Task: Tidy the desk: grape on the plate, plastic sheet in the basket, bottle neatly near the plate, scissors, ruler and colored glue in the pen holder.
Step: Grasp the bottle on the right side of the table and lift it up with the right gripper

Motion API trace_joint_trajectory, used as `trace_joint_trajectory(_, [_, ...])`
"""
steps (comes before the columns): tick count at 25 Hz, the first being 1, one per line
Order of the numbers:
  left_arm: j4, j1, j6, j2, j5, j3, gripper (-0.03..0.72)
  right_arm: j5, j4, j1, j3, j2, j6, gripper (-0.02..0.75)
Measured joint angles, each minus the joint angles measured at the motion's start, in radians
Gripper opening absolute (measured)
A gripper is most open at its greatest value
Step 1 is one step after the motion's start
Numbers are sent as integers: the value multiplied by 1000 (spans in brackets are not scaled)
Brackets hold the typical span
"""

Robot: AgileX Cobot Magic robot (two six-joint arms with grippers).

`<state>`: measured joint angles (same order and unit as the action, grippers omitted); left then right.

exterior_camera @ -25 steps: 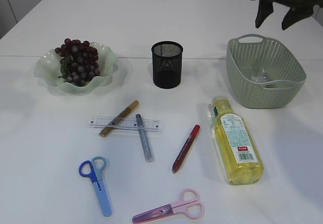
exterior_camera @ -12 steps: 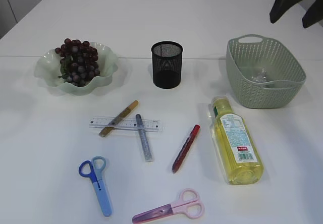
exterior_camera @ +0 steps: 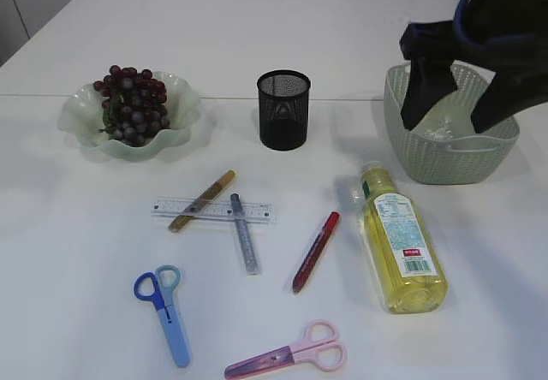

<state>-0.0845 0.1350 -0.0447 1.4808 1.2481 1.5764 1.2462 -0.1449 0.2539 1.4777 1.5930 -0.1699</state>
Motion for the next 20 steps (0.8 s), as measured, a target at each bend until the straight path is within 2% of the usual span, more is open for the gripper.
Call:
trace_joint_trajectory(5, [0,0,0,0,0,0,489,-2,21,5,-2,82,-45,619])
trace_joint_trajectory(10, [0,0,0,0,0,0,489,-8,19,47,-11,119,-63,619])
trace_joint_trajectory(20, [-2,0,0,0,0,0,489,-17,32,65,-169,131,-85,591])
